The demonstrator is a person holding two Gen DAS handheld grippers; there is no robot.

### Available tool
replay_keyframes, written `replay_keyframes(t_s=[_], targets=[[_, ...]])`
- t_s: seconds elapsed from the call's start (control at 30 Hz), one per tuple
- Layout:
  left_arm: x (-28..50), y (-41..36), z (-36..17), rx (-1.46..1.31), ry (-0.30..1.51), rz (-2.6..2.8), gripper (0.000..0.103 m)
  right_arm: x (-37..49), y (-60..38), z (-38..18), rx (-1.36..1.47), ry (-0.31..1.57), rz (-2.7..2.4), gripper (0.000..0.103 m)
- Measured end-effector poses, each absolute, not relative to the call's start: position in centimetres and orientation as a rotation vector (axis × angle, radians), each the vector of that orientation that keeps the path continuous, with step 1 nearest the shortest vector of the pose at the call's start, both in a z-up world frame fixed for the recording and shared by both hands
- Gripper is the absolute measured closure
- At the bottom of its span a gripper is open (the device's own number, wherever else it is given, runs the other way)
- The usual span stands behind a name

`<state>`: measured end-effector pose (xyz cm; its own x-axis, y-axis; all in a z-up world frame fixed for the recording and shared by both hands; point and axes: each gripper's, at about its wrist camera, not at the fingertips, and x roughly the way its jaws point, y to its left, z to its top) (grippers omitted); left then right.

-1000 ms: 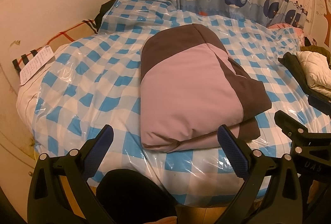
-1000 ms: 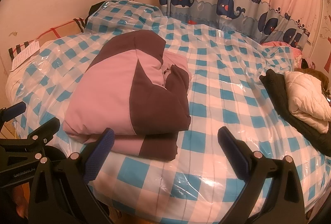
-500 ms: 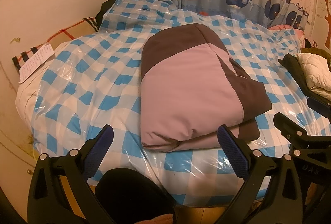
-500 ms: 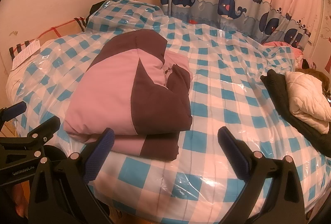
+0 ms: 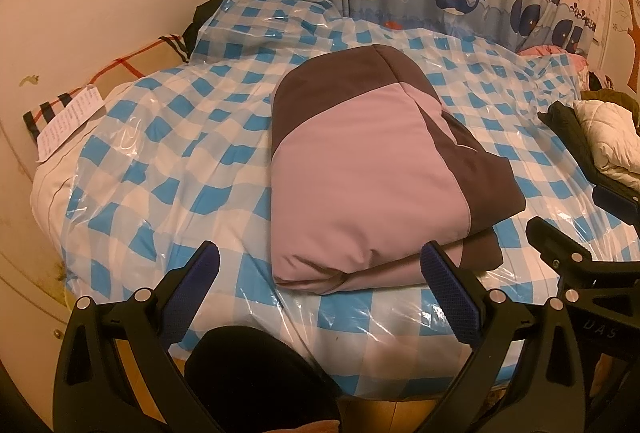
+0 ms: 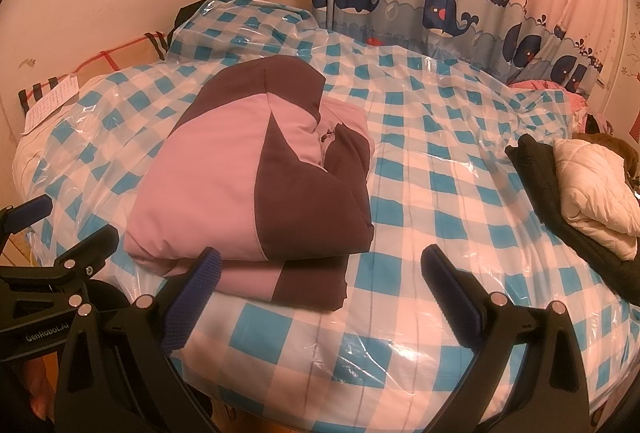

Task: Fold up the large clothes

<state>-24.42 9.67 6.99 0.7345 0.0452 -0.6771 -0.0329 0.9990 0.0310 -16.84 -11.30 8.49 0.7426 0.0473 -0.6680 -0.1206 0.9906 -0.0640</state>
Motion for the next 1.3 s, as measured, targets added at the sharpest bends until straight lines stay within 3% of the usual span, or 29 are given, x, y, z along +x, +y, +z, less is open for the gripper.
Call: replay_keyframes(t_s=[1.3], targets=[[-24.1,9.4,6.5,0.017,0.788,0.0,0.007,-17.5,-12.5,8.1,-0.097,0.733,0.094,0.007]])
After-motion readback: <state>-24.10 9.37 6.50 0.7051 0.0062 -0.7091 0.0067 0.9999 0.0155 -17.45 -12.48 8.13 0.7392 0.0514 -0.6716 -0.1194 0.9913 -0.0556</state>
